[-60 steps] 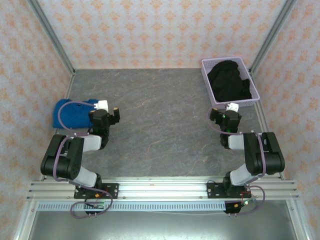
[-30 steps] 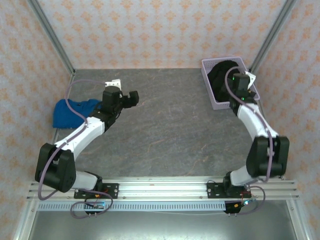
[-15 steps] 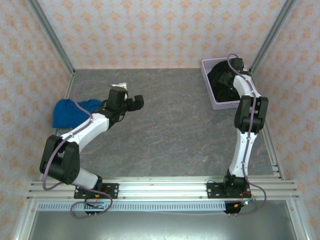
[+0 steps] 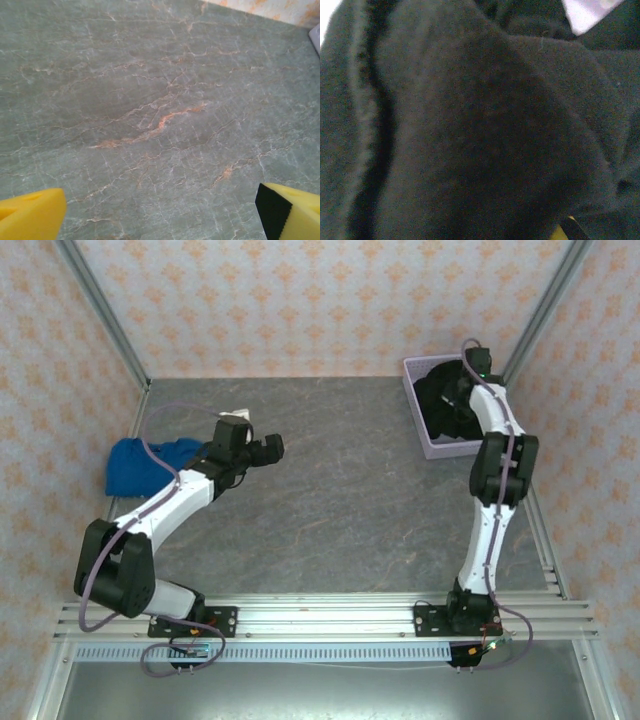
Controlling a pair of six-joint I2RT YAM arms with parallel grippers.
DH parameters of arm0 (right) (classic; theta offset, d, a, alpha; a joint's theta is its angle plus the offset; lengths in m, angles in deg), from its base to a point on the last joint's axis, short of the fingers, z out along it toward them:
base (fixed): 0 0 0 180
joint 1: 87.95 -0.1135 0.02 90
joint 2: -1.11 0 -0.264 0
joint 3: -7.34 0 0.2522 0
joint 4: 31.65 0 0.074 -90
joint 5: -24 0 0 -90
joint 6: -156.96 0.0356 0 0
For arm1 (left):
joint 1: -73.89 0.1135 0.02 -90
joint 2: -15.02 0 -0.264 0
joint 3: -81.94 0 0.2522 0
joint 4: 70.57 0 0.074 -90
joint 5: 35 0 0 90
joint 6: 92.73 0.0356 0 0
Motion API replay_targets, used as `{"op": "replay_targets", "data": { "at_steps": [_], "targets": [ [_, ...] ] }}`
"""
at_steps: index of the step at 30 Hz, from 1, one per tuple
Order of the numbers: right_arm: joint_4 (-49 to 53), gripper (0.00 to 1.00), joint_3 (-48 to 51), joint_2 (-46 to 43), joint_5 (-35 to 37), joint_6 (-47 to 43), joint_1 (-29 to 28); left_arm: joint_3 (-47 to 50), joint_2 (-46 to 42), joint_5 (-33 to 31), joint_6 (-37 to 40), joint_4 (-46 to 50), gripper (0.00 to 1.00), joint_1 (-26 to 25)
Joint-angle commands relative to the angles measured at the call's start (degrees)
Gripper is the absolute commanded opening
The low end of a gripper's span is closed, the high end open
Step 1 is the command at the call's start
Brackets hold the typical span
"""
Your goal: Fold the inside-out t-shirt
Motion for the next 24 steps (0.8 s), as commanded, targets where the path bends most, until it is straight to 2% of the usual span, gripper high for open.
{"op": "replay_targets", "data": {
  "at_steps": [1, 3, 5, 10, 17, 21, 22, 23, 24],
  "targets": [
    [-14.1, 0.0, 8.7, -26.9, -0.2, -0.3, -1.2, 2.6, -5.7, -3.9, -1.9, 0.8, 1.0, -0.2],
    [-16.7, 0.0, 12.6, -34.8, -0.9, -1.6, -3.7, 4.2, -8.5, -6.3, -3.0, 0.4, 1.0, -0.2],
    [-15.1, 0.0, 13.0, -39.9, -1.9, -3.1, -7.0, 5.5, -11.2, -9.0, -3.9, 0.1, 1.0, -0.2],
    [-12.7, 0.0, 12.1, -44.9, -5.9, -3.8, -16.2, 5.7, -15.9, -15.8, -4.0, 2.7, 1.0, 0.0],
    [-10.6, 0.0, 7.3, -40.1, -10.9, -4.5, -31.5, 4.3, -20.3, -22.6, -4.0, 8.7, 1.0, 0.7],
    [-10.3, 0.0, 7.9, -32.8, -10.8, -1.6, -34.6, 5.4, -22.9, -25.0, -5.9, 10.1, 1.0, 0.8],
    [-9.4, 0.05, 8.0, -30.1, -10.8, -0.9, -34.8, 5.8, -23.6, -25.2, -6.3, 10.2, 1.0, 0.8],
    [-7.8, 0.15, 7.6, -27.5, -10.3, -1.3, -35.0, 6.1, -24.1, -25.1, -6.5, 10.1, 1.0, 0.8],
    [-3.8, 0.31, 5.9, -24.3, -9.5, -3.1, -35.1, 6.4, -24.5, -25.0, -6.6, 10.0, 1.0, 0.8]
  ]
}}
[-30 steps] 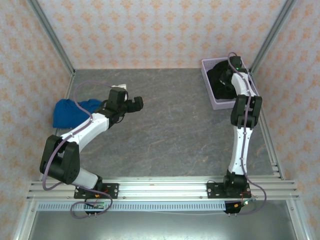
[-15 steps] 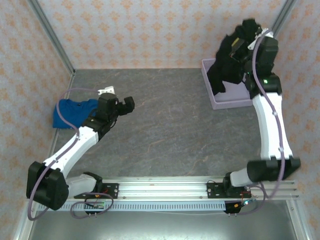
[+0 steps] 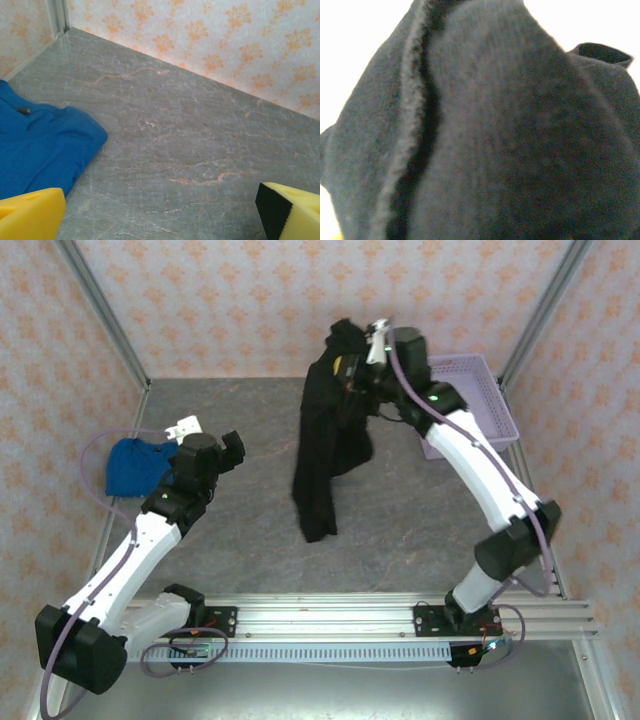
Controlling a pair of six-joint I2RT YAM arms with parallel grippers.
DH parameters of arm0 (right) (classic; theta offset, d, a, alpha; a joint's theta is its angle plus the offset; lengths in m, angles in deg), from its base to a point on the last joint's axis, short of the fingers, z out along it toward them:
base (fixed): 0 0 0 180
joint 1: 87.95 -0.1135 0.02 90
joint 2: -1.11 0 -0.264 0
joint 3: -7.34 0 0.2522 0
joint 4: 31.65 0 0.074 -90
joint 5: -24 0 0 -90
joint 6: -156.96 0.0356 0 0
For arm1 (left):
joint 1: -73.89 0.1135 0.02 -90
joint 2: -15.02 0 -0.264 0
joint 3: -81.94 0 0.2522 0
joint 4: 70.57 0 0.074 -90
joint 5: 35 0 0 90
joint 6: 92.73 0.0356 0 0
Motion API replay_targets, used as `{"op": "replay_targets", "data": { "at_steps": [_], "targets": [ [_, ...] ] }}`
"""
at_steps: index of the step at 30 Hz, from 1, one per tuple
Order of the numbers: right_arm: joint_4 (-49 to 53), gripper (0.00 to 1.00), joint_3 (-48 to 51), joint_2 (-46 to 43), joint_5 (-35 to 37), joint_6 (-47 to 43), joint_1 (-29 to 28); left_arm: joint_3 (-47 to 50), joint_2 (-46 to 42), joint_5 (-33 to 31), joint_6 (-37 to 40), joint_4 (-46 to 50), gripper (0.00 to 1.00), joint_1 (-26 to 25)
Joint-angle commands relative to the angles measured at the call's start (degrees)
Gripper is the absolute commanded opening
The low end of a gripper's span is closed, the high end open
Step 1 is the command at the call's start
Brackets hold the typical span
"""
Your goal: Fold the inside-out t-shirt
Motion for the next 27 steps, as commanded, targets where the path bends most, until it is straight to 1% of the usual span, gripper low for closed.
{"op": "replay_targets", "data": {
  "at_steps": [1, 2, 3, 4, 5, 6, 8, 10, 11, 12, 15, 17, 18, 20, 22, 25, 27],
  "targets": [
    [9.8, 0.44, -4.8, 6.9, 2.5, -3.6, 0.1, 1.2, -2.0, -3.1, -1.8, 2.1, 1.0, 0.5],
    [14.1, 0.5, -5.6, 8.1, 6.4, -6.2, 0.2, 1.2, -2.2, -2.5, -1.8, 2.1, 1.0, 0.5],
    [16.1, 0.6, -3.8, 7.9, 12.6, -8.7, 0.5, 1.3, -2.2, -1.7, -1.7, 1.9, 1.0, 0.5],
    [15.7, 0.74, -0.4, 6.5, 17.2, -10.2, 1.2, 1.4, -2.1, -0.8, -1.6, 1.7, 1.0, 0.5],
    [13.8, 0.85, 4.4, 4.3, 20.0, -10.9, 3.0, 1.7, -1.9, 0.3, -1.6, 1.2, 1.0, 0.4],
    [11.7, 0.92, 8.8, 2.1, 20.6, -10.9, 5.7, 1.9, -1.7, 1.3, -1.6, 0.6, 1.0, 0.4],
    [8.4, 0.94, 14.5, 0.2, 22.7, -12.3, 10.3, 2.4, -0.9, 2.9, -1.8, -0.8, 1.0, 0.3],
    [8.4, 0.94, 15.3, 2.4, 29.5, -16.0, 12.6, 2.6, 0.5, 4.2, -1.9, -2.0, 1.0, 0.3],
    [8.9, 0.94, 14.2, 4.9, 33.0, -17.8, 13.6, 2.3, 1.1, 5.0, -1.9, -2.2, 1.0, 0.3],
    [10.2, 0.93, 12.2, 7.8, 34.4, -18.8, 14.6, 1.9, 2.0, 5.4, -1.9, -2.2, 1.0, 0.2],
    [13.5, 0.89, 5.6, 16.5, 37.5, -19.8, 16.7, 1.0, 3.8, 6.6, -1.7, -1.8, 1.0, 0.1],
    [14.3, 0.87, 2.2, 20.8, 40.3, -21.0, 17.5, 0.6, 4.4, 7.0, -1.6, -1.4, 1.0, 0.0],
    [15.0, 0.85, 0.0, 22.8, 40.5, -21.3, 18.3, 0.6, 4.6, 7.1, -1.3, -1.2, 1.0, 0.0],
    [17.3, 0.77, -4.6, 27.2, 36.9, -20.8, 19.9, 0.7, 4.7, 7.0, -1.3, -1.1, 1.0, -0.1],
    [19.6, 0.64, -8.9, 30.9, 33.7, -19.6, 21.6, 0.9, 4.8, 6.9, -1.1, -1.0, 1.0, -0.1],
    [21.8, 0.46, -13.6, 34.4, 33.4, -17.9, 24.0, 0.9, 5.3, 6.9, -0.6, -0.7, 1.0, -0.1],
    [22.5, 0.39, -15.1, 35.3, 32.0, -16.0, 26.1, 1.0, 5.8, 7.0, -0.4, -0.8, 1.0, -0.1]
  ]
}}
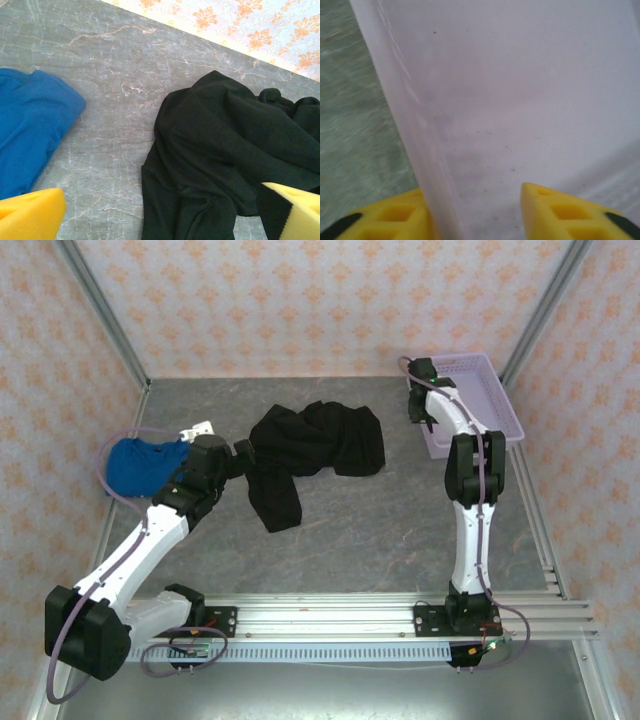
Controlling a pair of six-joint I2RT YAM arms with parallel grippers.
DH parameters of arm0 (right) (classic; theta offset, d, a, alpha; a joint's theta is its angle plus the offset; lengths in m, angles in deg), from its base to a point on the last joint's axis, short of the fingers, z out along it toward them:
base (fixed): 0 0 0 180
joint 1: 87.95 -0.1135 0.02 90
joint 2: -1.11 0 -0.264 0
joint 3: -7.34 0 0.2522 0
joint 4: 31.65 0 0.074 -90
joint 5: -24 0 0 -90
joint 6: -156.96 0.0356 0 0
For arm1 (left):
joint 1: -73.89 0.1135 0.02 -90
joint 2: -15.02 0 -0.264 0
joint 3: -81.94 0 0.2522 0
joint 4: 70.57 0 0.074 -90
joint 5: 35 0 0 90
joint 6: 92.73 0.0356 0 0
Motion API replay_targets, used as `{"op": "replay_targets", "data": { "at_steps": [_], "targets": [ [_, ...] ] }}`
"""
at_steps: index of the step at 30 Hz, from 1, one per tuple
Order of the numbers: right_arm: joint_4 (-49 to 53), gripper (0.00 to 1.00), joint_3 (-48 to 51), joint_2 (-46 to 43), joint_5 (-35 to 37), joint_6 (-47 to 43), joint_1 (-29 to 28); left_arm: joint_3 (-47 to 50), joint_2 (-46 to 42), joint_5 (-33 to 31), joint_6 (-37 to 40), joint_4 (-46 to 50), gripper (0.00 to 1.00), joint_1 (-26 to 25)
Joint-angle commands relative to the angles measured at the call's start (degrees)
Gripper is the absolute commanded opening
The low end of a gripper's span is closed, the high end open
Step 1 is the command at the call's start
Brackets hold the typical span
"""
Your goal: Fold the inside-out t-shirt
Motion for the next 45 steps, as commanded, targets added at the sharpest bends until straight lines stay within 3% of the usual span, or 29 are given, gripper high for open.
{"op": "replay_targets", "data": {
  "at_steps": [1, 7, 8, 10, 11, 15, 17, 21, 24, 28, 31, 35, 36, 37, 38, 41, 45],
  "targets": [
    [4.7, 0.37, -4.2, 0.4, -0.8, 3.0, 4.2, -0.7, 1.0, 0.2, 0.5, -0.1, 1.0, -0.2],
    [7.8, 0.37, -11.1, 4.0, -0.9, 4.0, 7.5, -0.2, 3.9, 1.1, 1.6, -0.8, 1.0, -0.3],
    [8.7, 0.43, -13.0, 4.5, -1.0, 3.3, 7.5, -0.4, 4.9, 1.2, 1.9, -1.1, 1.0, -0.3],
    [8.8, 0.63, -14.1, 3.3, -2.7, 1.8, 6.3, -1.3, 7.8, 2.0, 2.8, -1.3, 1.0, -0.3],
    [7.9, 0.67, -13.0, 1.8, -3.4, 1.2, 5.7, -1.9, 9.3, 3.0, 3.1, -1.5, 1.0, -0.3],
    [-7.9, 0.81, 7.1, -14.1, -6.4, -2.8, -2.7, -6.8, 19.0, 11.0, 4.5, -1.1, 0.98, -0.4],
    [-12.7, 0.82, 16.1, -20.4, -10.7, -2.0, -7.2, -8.6, 23.0, 12.9, 4.7, 0.3, 0.94, -0.8],
    [-13.1, 0.8, 27.0, -24.3, -18.1, 3.9, -14.0, -6.9, 26.1, 14.1, 6.1, 1.1, 0.89, -4.2],
    [-13.9, 0.79, 31.1, -22.8, -19.3, 6.3, -17.9, -7.8, 29.2, 12.2, 7.4, 3.4, 0.88, -9.0],
    [-14.1, 0.74, 30.5, -17.2, -17.5, 7.8, -18.7, -9.7, 33.7, 8.4, 7.7, 3.9, 0.83, -11.9],
    [-14.0, 0.64, 28.0, -12.8, -14.9, 7.2, -18.6, -12.4, 37.4, 6.2, 8.6, 5.2, 0.72, -12.7],
    [-12.5, 0.32, 24.3, -9.7, -13.0, 5.9, -17.9, -13.0, 38.7, 4.4, 8.9, 4.6, 0.48, -12.7],
    [-12.0, 0.18, 23.8, -10.4, -13.8, 5.6, -17.2, -12.9, 38.1, 3.5, 9.3, 4.4, 0.38, -12.7],
    [-11.8, 0.13, 23.7, -11.0, -14.4, 5.5, -16.9, -12.8, 37.1, 2.5, 9.5, 4.2, 0.3, -12.6],
    [-10.9, 0.06, 23.6, -13.9, -15.4, 5.4, -15.9, -12.4, 35.4, 1.3, 9.9, 4.2, 0.2, -12.5],
    [-11.0, 0.0, 26.4, -25.6, -18.6, 5.5, -13.7, -11.0, 26.8, -2.6, 9.9, 3.8, 0.02, -11.3],
    [-14.1, 0.0, 29.1, -44.4, -25.5, 8.8, -9.5, -10.9, 9.8, -4.3, 8.9, 3.2, 0.0, -7.9]
  ]
}}
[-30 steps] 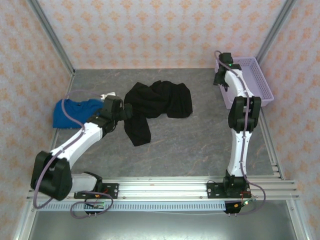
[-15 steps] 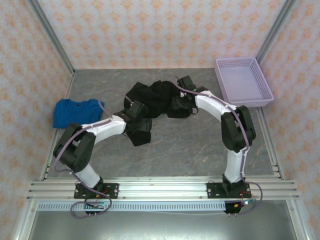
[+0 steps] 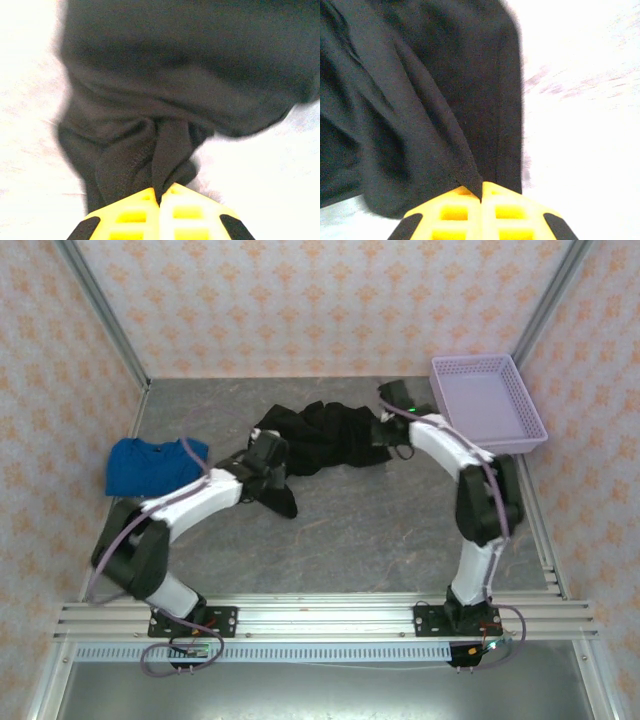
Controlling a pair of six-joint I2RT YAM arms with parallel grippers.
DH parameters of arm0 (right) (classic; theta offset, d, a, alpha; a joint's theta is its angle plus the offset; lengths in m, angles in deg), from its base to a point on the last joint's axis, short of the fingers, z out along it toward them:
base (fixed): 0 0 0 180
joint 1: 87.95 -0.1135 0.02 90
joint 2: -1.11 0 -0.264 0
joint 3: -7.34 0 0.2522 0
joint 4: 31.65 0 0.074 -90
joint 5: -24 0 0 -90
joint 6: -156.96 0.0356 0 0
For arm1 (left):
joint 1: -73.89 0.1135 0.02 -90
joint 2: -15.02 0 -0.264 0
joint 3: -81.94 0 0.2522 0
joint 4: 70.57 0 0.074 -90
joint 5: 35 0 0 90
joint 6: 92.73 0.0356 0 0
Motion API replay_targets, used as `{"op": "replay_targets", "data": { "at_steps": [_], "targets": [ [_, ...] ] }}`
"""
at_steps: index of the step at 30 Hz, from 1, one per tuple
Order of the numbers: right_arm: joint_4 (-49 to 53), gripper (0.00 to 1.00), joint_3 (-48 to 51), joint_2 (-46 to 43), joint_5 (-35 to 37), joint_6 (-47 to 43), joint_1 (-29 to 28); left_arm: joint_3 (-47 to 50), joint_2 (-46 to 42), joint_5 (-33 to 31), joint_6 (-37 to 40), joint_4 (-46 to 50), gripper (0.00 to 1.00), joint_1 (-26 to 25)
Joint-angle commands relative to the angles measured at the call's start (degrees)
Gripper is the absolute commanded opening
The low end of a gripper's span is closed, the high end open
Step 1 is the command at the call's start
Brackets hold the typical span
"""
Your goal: Fold the inside-out t-shirt
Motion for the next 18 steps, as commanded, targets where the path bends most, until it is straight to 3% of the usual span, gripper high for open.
{"op": "replay_targets", "data": {
  "at_steps": [1, 4, 7, 11, 18],
  "targets": [
    [-2.8, 0.0, -0.2, -20.4, -5.6, 3.1, 3.4, -1.3, -15.8, -6.6, -0.2, -0.9, 0.0, 2.9],
    [-4.7, 0.0, -1.3, -29.6, -3.6, 3.6, 4.3, -5.6, -23.5, -9.6, 1.6, -0.9, 0.0, 4.4],
    [-2.2, 0.0, -7.2, -34.0, -0.7, 3.4, 5.9, -13.2, -25.5, -12.0, 4.2, 1.7, 0.0, 6.0],
    [2.8, 0.0, -15.5, -34.7, 9.3, 0.1, 6.2, -23.2, -25.0, -14.8, 6.2, 5.0, 0.0, 9.9],
    [8.6, 0.0, -24.5, -34.5, 14.5, -2.3, 6.2, -33.0, -25.1, -11.8, 8.8, 9.0, 0.0, 12.1]
  ]
}}
